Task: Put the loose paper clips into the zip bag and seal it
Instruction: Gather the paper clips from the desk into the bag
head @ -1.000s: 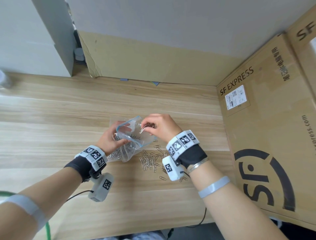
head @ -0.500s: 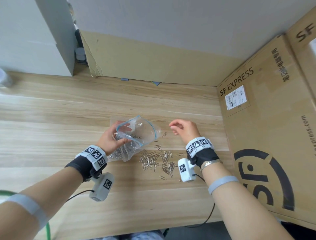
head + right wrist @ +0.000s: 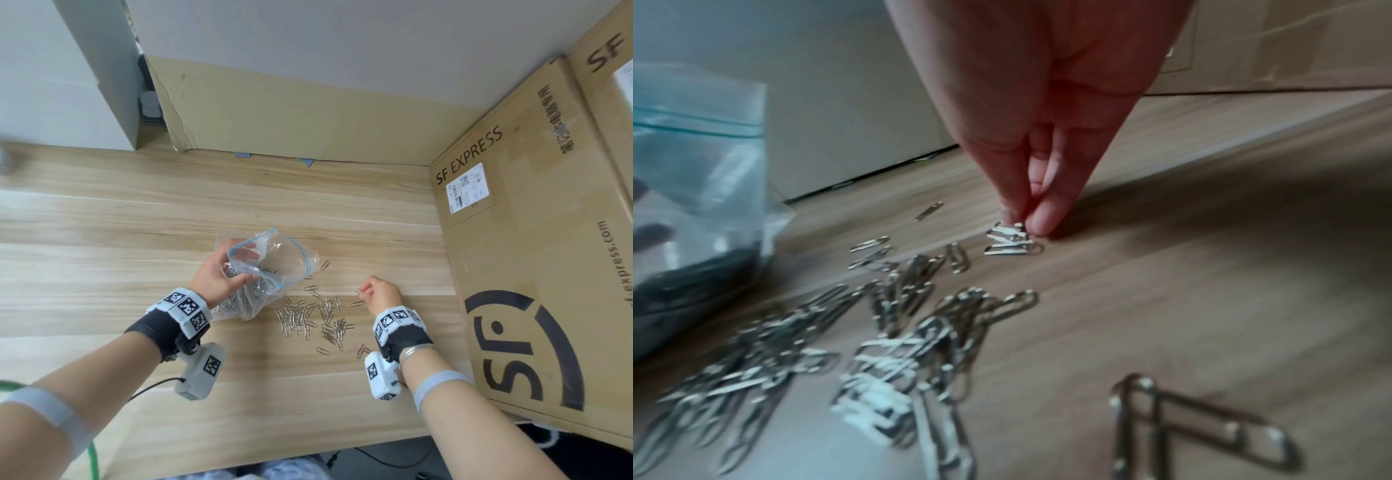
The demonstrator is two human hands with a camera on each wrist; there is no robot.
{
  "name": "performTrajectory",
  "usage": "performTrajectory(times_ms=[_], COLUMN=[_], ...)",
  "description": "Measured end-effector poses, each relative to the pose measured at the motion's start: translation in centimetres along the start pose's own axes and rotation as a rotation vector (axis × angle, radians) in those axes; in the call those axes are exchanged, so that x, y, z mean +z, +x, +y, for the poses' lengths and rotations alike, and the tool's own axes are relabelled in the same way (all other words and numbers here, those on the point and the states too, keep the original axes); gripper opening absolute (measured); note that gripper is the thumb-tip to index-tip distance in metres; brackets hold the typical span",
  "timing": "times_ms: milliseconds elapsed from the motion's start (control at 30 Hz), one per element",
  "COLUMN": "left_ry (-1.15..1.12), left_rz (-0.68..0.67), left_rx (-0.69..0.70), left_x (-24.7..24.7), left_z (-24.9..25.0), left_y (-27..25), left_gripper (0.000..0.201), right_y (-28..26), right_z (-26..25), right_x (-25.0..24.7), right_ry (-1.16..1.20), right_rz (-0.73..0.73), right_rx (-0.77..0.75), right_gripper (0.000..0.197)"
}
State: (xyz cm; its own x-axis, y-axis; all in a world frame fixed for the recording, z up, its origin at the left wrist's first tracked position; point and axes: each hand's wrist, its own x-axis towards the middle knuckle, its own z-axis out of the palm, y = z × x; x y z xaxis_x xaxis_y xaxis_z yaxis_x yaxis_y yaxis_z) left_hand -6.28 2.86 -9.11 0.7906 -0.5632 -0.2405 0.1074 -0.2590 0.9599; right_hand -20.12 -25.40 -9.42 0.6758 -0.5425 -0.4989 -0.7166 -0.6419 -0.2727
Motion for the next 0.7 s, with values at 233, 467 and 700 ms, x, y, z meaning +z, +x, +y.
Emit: performTrajectory(times_ms=[233,467,700], left_ry=[-0.017,-0.008,-0.024], left_rz=[-0.003,0.000,0.007], left_rx=[-0.014,-0.014,-0.029], left_x=[0.0,-0.2,0.0], left_z=[-0.1,-0.1,-0.2], left_y=[0.0,-0.1,-0.1], left_gripper=[0.047,0.053,0.047], right_y=[-1.2,-2.7,-3.2], right_z=[-2.5,0.6,1.0], right_x=[1.1,-1.2,0.6], right_ry=[0.210,0.188,0.279], right_rz=[-0.182,-0.648,-0.715], right_rx=[0.005,0.140,0.098], right_gripper=[0.010,0.056,0.056])
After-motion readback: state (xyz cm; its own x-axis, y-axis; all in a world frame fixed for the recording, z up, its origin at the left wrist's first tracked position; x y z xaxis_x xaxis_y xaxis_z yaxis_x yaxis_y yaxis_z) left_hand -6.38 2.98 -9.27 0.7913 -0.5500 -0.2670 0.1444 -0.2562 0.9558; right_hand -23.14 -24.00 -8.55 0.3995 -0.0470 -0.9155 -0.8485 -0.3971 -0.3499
